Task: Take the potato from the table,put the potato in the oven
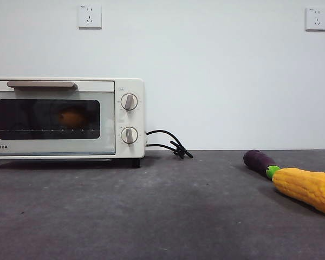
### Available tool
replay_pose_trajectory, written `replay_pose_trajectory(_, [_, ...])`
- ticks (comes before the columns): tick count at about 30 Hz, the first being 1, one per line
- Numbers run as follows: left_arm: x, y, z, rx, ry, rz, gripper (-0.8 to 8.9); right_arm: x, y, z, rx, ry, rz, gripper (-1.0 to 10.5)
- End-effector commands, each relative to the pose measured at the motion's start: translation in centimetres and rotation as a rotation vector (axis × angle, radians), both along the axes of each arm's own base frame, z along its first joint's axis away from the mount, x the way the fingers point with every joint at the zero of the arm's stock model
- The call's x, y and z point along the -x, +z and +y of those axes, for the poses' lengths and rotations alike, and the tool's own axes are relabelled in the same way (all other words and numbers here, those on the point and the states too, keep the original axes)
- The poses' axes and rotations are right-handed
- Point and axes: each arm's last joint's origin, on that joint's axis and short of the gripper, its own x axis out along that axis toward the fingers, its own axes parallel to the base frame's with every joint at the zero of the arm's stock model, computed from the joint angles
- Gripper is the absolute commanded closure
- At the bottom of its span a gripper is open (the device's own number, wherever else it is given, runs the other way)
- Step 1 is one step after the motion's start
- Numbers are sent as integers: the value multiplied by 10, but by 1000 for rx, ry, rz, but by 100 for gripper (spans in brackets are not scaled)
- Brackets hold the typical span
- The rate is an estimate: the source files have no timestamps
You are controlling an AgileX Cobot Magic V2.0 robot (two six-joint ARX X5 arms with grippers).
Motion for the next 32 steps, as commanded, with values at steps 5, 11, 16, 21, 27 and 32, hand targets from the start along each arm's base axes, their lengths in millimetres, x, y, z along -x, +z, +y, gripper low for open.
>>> replay_pose_trajectory(5, [-1, -3, 0, -10, 2, 7, 817, -10, -85, -1, -3, 9, -31, 914])
replay_pose_trajectory(11, [-1, -3, 0, -10, 2, 8, 817, -8, -137, -1, 44, -13, 8, 914])
replay_pose_trajectory(16, [-1, -3, 0, -10, 2, 8, 817, -7, -163, -2, 44, -45, -1, 914])
replay_pose_trajectory(21, [-1, -3, 0, -10, 2, 10, 817, -10, -173, -3, 45, -87, 18, 914])
replay_pose_trajectory(27, [-1, -4, 0, -10, 2, 18, 817, -12, -189, -4, 59, -97, 71, 914])
replay_pose_trajectory(32, [-1, -4, 0, -10, 2, 23, 817, -11, -195, -4, 132, -88, 134, 914])
